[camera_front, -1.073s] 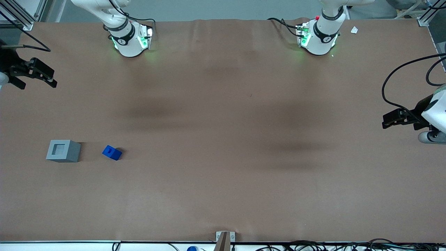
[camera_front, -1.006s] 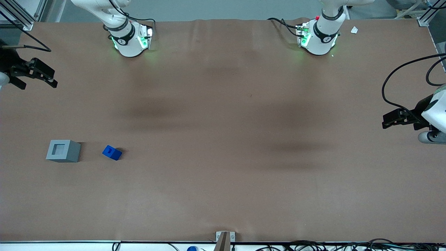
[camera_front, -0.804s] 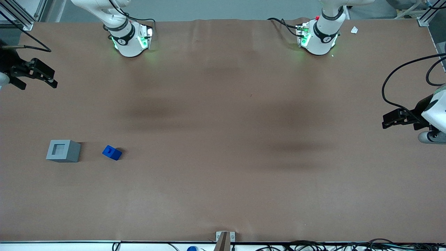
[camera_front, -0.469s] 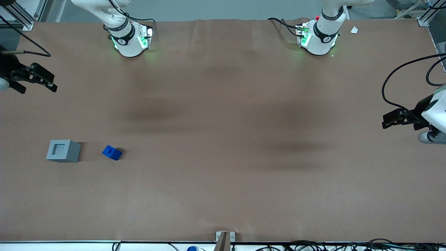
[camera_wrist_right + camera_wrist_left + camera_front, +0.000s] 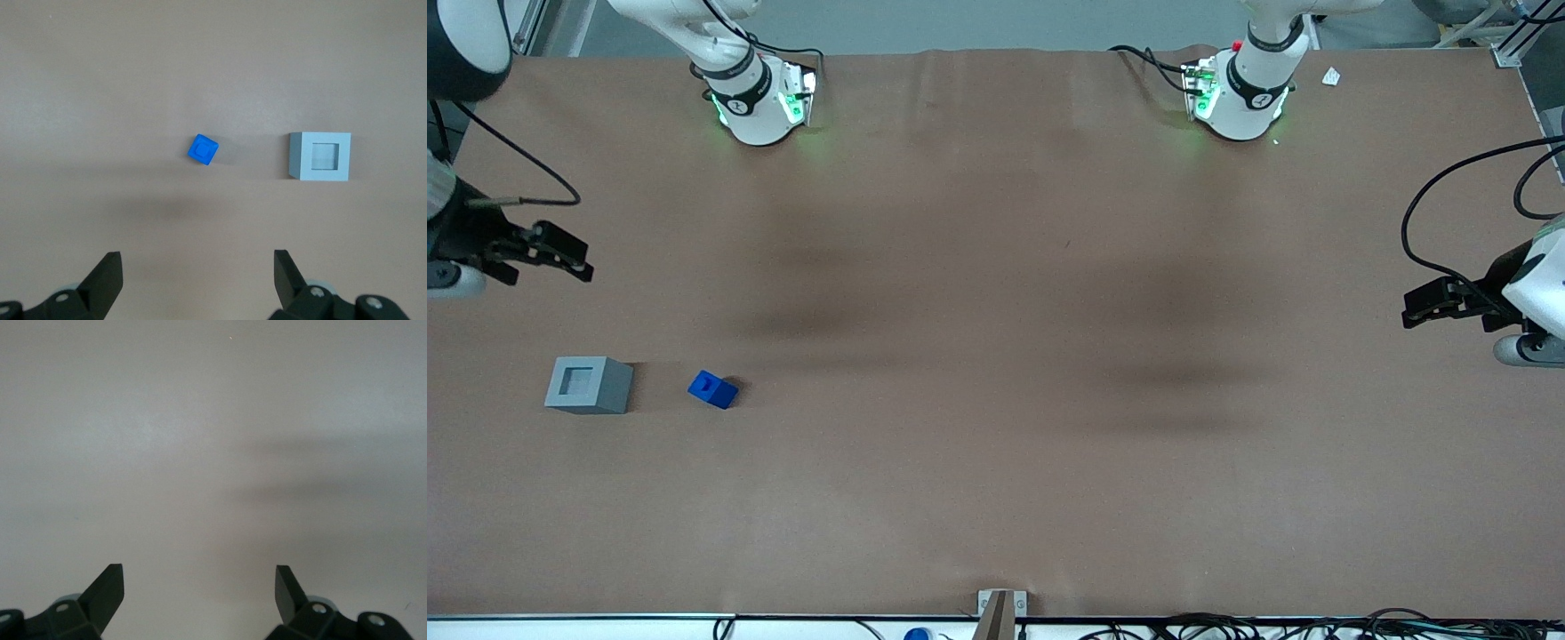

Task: Insert blue part into gray base with right arm
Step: 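Move the open right gripper down over the blue block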

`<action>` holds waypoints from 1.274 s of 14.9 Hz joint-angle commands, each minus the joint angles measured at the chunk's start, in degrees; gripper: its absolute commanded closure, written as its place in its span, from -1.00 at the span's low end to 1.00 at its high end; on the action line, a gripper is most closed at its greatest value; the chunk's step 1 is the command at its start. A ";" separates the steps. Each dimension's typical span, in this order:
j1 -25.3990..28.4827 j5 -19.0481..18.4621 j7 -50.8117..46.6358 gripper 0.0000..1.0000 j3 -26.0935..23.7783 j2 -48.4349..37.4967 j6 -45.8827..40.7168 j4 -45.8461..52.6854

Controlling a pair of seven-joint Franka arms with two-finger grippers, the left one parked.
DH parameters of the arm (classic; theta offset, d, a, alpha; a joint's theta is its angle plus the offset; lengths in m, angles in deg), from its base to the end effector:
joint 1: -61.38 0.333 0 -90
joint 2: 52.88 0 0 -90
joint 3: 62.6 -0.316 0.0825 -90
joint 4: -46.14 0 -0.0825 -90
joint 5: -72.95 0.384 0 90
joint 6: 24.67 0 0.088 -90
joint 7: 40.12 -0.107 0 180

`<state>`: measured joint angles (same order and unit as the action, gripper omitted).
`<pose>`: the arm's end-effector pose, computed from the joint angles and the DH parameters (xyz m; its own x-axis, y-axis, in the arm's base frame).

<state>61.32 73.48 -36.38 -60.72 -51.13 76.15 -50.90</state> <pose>0.5756 -0.0184 0.5654 0.9989 0.0297 0.0359 0.0300 -0.9995 -0.0058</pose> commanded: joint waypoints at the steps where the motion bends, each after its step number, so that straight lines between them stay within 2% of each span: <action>1: -0.38 0.70 -0.31 -1.00 -0.13 3.77 2.80 0.19; 11: -0.38 0.61 -15.59 -1.00 -0.13 11.95 21.42 -10.09; 15: 0.58 0.61 -24.63 -0.94 -0.13 16.08 25.91 -10.45; 19: 1.11 0.61 -27.98 -0.85 -0.13 20.21 30.57 -10.45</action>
<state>62.25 73.52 -61.96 -60.85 -32.33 104.37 -60.93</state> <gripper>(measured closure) 0.062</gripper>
